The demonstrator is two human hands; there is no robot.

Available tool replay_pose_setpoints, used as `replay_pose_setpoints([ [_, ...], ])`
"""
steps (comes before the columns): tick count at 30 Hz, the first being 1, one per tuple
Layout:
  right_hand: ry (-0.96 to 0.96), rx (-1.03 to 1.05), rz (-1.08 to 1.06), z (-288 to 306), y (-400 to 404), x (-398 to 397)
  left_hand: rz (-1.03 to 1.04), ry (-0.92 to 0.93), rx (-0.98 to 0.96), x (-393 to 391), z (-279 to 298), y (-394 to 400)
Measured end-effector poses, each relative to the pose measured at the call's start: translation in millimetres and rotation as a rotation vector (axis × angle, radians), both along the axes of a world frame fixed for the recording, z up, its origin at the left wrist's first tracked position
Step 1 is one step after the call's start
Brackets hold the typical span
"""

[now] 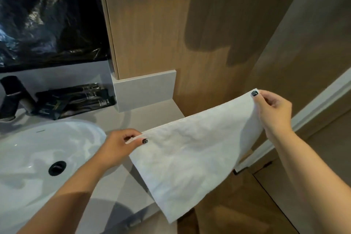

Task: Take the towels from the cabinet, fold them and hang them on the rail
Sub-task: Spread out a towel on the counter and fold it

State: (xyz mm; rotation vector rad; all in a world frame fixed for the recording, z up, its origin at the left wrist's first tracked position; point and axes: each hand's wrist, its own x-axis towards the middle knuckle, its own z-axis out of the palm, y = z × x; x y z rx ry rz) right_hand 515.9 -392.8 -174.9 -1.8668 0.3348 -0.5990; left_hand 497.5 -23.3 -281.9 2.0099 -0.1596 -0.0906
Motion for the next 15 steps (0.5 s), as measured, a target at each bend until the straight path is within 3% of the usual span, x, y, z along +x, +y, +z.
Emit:
replay_pose_setpoints([
  [4, 0.088, -0.174, 0.041, -20, 17, 6, 0.036, -0.097, 0.133, 29, 21, 35],
  [8, 0.213, -0.24, 0.107, -50, 36, 33, 0.073, 0.008, 0.271, 50, 22, 71],
  [15, 0.471, -0.489, 0.181, -105, 75, 108, 0.048, 0.041, 0.935, 91, -10, 118],
])
